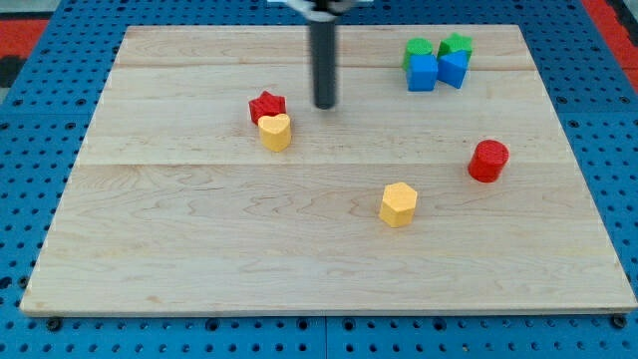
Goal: Move yellow hexagon diagonally to the yellow heart
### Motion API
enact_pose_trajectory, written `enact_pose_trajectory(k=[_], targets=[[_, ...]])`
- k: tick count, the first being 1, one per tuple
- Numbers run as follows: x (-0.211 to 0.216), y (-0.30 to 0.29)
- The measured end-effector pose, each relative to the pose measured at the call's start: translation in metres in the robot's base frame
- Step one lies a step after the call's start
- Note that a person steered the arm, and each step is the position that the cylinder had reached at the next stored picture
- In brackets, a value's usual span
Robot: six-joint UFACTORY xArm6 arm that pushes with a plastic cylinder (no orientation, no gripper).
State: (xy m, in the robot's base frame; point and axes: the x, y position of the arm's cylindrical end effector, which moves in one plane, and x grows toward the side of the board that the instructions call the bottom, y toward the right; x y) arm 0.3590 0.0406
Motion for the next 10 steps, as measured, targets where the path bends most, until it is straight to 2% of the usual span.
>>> enact_pose_trajectory(k=[1, 2, 4, 5, 6, 7, 8, 9, 10], targets=[[0.028, 0.0], [0.021, -0.044], [0.029, -0.095], [0.037, -0.071], [0.057, 0.017], [0.109, 0.086], [0.137, 0.132], [0.192, 0.057], [0.153, 0.025]])
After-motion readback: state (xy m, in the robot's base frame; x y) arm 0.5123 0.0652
